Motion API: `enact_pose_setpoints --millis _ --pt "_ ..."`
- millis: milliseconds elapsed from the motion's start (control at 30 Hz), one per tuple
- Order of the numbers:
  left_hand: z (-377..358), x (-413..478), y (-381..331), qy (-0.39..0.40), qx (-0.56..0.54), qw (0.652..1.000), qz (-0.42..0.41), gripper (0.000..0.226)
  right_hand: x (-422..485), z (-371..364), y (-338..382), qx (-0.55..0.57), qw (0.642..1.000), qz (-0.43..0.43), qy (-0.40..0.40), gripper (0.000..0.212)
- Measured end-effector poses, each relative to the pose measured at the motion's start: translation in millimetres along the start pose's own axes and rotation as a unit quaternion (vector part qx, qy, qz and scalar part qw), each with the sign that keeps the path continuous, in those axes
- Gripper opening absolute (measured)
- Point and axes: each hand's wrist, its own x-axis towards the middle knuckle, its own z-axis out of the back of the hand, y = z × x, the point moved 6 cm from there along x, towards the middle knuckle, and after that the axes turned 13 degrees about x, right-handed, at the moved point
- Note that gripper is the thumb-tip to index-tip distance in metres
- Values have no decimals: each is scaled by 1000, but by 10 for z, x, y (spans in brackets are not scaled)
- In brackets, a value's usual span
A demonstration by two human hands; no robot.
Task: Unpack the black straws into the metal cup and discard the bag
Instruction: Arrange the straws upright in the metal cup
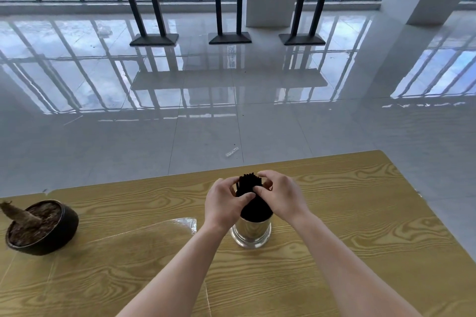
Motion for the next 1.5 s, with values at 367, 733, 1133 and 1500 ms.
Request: enact_pose_setpoints --millis 367,733,1133,1500 --pt "1 38 80 -7 -44 999 23 45 214 5 86 6 998 34 50 36" --pt "17 91 51 -17 -45 999 24 17 371 -140 317 -110 976 68 175 27" --pt "28 74 69 -14 -56 998 33 14 488 53 349 -46 990 51 122 4" --pt "52 48 46 -9 -85 996 38 10 501 370 475 62 996 61 14 4"
